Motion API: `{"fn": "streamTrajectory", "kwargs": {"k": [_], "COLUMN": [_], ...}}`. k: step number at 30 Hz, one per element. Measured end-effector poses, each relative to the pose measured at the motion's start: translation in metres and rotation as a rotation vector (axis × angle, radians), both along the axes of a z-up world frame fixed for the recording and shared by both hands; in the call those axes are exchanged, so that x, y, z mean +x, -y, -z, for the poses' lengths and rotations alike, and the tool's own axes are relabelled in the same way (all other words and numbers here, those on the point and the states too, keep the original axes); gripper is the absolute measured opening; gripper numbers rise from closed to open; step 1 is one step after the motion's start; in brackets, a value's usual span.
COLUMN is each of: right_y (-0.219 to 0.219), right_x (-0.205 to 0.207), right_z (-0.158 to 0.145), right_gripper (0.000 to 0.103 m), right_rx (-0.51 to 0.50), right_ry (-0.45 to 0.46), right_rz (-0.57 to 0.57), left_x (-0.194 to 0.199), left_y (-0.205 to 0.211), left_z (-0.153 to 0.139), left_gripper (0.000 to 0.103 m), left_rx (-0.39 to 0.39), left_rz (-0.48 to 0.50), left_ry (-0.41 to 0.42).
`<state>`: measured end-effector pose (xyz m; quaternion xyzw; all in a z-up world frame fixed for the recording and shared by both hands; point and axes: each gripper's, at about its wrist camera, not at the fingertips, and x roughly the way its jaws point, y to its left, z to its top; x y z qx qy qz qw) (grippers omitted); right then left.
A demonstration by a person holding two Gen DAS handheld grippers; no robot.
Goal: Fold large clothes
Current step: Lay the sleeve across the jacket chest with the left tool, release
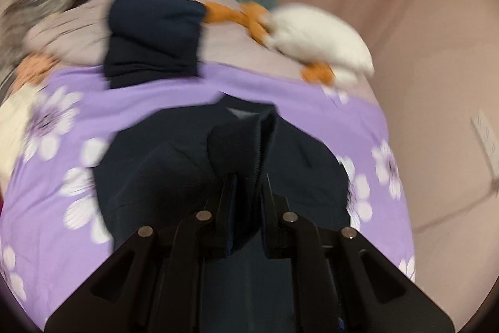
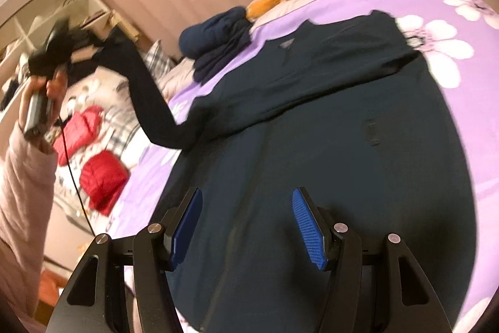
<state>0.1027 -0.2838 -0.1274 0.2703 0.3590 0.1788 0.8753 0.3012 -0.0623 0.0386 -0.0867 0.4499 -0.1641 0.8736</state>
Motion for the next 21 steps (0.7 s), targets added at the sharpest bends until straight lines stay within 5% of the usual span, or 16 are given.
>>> {"fn": "streamTrajectory", "kwargs": {"k": [6, 9, 10, 17, 21], "right_y": [0.033, 0.047, 0.048, 0.055, 0.041], "right_x": [-0.007, -0.010, -0.008, 0.010, 0.047], "right_z": [0.000, 0.005, 0.007, 0.009, 0.005], "right_gripper": [0.061, 0.061, 0.061, 0.063, 0.070], "right_rx": [0.016, 0.022, 0.023, 0.060, 0.120], "right_ry": [0.015, 0.005, -0.003, -0.037, -0.065], "right_rz": [0.076, 0.107, 0.113, 0.074, 0.016], "left_x": [0.024, 0.035, 0.035, 0.027, 0.010], "left_y": [0.125, 0.154, 0.157, 0.088, -0.004], "left_z": [0.058, 0.091, 0.094, 0.103, 0.127], "left_gripper": [0.017, 0.055, 0.055, 0.073, 0.073], "left_rx": [0.137, 0.157, 0.135, -0.021, -0.076], "left_rz": [0.172, 0.198, 0.205, 0.145, 0.014], "left_ry": [-0.057, -0.127, -0.139, -0.138, -0.149]}}
